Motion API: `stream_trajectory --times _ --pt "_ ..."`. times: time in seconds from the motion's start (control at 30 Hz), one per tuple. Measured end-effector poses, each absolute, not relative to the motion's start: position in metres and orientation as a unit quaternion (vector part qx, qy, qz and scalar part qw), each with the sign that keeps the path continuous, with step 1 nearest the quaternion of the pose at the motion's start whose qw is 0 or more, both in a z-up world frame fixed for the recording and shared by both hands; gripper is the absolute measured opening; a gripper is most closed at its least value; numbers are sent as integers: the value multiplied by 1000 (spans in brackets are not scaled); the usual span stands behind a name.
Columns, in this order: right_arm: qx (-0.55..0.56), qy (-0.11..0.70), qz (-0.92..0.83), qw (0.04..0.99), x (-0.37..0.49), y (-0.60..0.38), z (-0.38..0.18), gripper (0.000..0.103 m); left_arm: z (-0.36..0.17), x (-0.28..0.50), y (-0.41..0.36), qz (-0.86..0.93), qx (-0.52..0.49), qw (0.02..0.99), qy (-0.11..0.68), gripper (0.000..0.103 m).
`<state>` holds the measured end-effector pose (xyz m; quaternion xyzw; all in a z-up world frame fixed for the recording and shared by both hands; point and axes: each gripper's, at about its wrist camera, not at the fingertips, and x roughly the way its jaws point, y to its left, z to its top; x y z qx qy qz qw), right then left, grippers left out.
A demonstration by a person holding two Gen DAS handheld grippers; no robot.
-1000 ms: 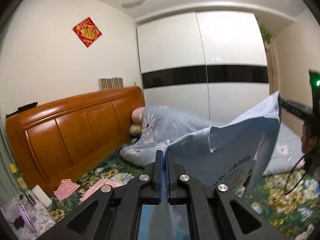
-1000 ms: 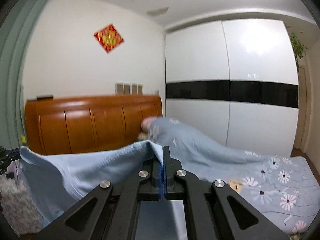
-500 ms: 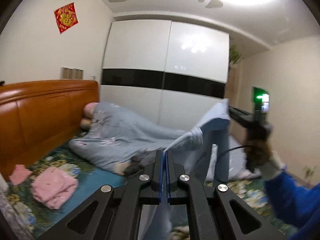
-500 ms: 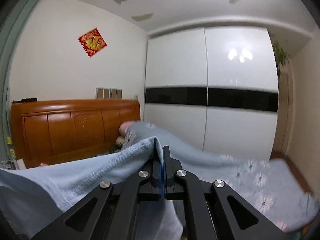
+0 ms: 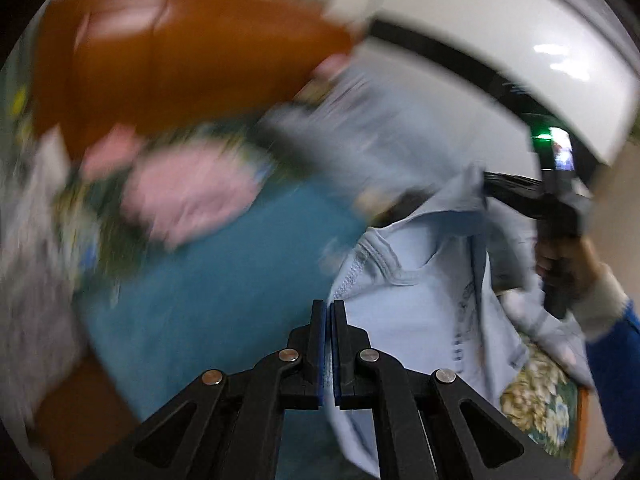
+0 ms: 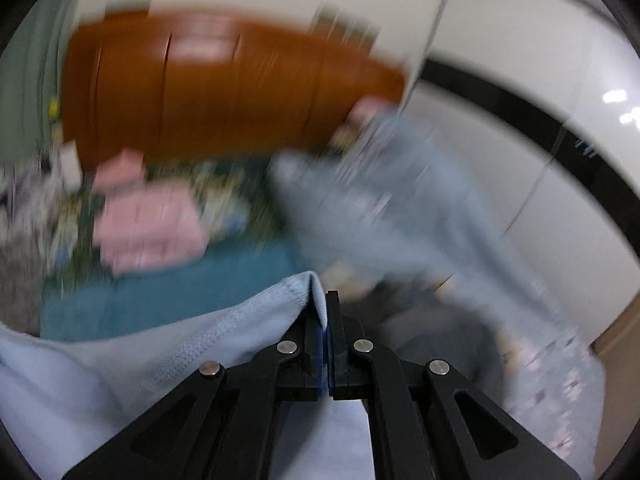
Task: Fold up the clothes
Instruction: 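Lift the T-shirt with both grippers and shake it out in the air, then lay the T-shirt flat on the blanket and open both grippers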
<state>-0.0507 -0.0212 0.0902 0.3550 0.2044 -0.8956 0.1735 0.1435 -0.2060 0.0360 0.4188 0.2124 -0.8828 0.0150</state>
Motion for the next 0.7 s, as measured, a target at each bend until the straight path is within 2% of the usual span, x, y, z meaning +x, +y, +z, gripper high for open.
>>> stream_trajectory --times 0.13,0.23,0.57,0.7 --pt "440 226 -848 189 -75 -70 -12 1 -48 127 -247 -831 482 76 267 3" --pt "459 270 -823 197 -88 -106 -54 1 -91 128 -271 -801 499 99 314 3" --pt "472 307 -800 208 -150 -202 -77 1 -129 99 -344 -800 469 155 342 3" --pt "502 321 -779 193 -167 -231 -114 1 -162 90 -362 -779 486 160 363 3"
